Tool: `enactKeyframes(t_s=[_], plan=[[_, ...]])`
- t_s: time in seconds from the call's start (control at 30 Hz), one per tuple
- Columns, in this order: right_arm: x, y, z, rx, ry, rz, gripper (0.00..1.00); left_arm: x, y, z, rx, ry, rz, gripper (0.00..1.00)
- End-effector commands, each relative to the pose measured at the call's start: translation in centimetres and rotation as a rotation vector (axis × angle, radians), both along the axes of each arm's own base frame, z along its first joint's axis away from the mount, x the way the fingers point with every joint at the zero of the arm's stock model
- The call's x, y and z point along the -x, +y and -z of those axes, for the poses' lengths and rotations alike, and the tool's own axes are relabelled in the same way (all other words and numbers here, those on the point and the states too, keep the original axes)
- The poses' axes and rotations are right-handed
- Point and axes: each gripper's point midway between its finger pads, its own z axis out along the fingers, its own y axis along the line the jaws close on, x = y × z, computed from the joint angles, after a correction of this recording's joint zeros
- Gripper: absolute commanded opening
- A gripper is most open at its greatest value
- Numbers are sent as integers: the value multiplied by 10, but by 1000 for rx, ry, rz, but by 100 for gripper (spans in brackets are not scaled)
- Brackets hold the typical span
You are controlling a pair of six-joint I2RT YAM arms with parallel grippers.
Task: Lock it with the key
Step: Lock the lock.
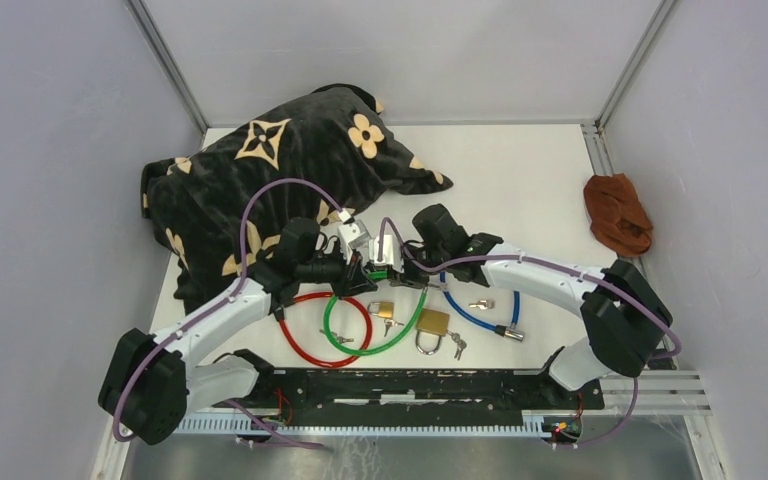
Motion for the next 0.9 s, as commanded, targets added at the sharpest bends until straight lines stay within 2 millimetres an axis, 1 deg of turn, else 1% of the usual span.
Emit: enactKeyframes(t_s=[0.0,0.07,0.13,0.23,0.3,0.33,0.37,0.43,0.5,0.6,0.73,0.8,0.87], plan=[[-9,23,-41,-128,-77,-32,45,-11,2,-2,-12,-129,1,2],[-9,21,-51,-147,-73,-27,53,-16,5,-4,-26,-218,20,2],[-9,15,-69,-196,-71,-17,59,-20,8,-6,-40,-304,36,2],[-10,-8,-89,-289,-16,2,66,-19,12,-7,-49,-402,61,2],[-13,-30,-92,-347,41,39,68,-18,14,-11,-40,-478,79,2],[-15,-42,-86,-360,75,73,69,-16,15,-12,-35,-506,88,2],[-16,-50,-84,-373,92,93,71,-15,16,-13,-32,-534,95,2],[-10,-60,-69,-361,129,116,74,-12,17,-13,-30,-573,112,2],[0,-62,-59,-358,167,101,76,-7,19,-12,-36,-612,145,2],[8,-63,-47,-344,219,91,77,-1,22,-15,-37,-675,179,2],[20,-64,-40,-338,259,46,77,6,27,-16,-41,-707,181,2],[21,-66,-37,-334,265,62,77,8,30,-17,-41,-712,173,2],[16,-66,-33,-350,265,106,76,12,31,-16,-37,-711,176,2]])
